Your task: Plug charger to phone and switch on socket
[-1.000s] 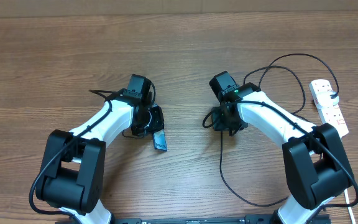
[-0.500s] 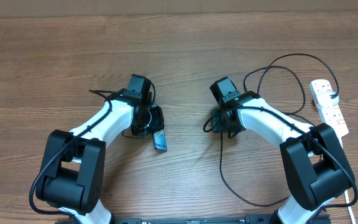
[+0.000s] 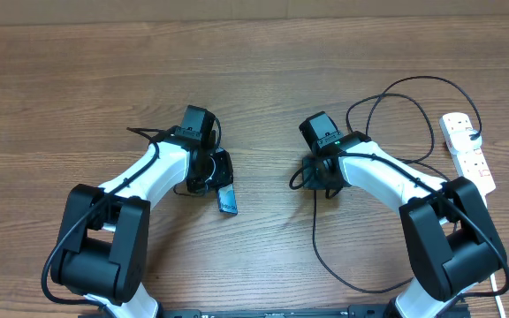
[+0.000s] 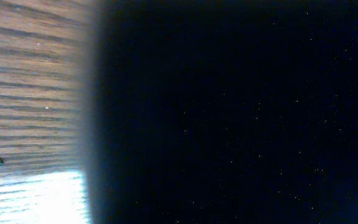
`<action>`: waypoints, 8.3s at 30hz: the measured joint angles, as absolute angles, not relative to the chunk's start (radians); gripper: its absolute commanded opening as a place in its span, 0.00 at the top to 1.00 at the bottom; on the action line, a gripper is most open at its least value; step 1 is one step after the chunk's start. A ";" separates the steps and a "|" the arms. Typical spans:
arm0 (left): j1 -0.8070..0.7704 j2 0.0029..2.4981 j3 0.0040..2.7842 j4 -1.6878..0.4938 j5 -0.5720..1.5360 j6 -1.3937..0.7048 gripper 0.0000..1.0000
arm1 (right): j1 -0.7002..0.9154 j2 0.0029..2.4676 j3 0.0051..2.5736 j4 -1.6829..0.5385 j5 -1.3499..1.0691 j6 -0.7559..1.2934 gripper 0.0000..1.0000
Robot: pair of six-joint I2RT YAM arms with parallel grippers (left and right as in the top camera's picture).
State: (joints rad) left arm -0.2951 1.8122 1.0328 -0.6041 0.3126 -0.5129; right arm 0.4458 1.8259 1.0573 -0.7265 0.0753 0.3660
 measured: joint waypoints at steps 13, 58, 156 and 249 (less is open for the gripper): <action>-0.295 1.812 1.033 -0.604 0.313 -0.513 0.96 | 0.446 1.824 1.056 -0.721 0.056 0.366 0.78; -0.295 1.812 1.033 -0.604 0.311 -0.513 0.96 | 0.446 1.824 1.055 -0.714 0.044 0.365 0.73; -0.157 1.618 1.019 0.385 1.349 -1.262 0.96 | 0.516 1.340 1.139 -0.638 -0.984 0.386 0.96; -0.177 1.618 1.019 0.547 1.339 -1.572 0.96 | 0.445 1.340 1.139 -0.542 -1.032 0.573 0.96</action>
State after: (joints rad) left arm -0.1768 1.6176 1.0195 0.5468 1.3392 -1.5723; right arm 0.4450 1.3399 1.1389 -0.5415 -1.0317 0.5732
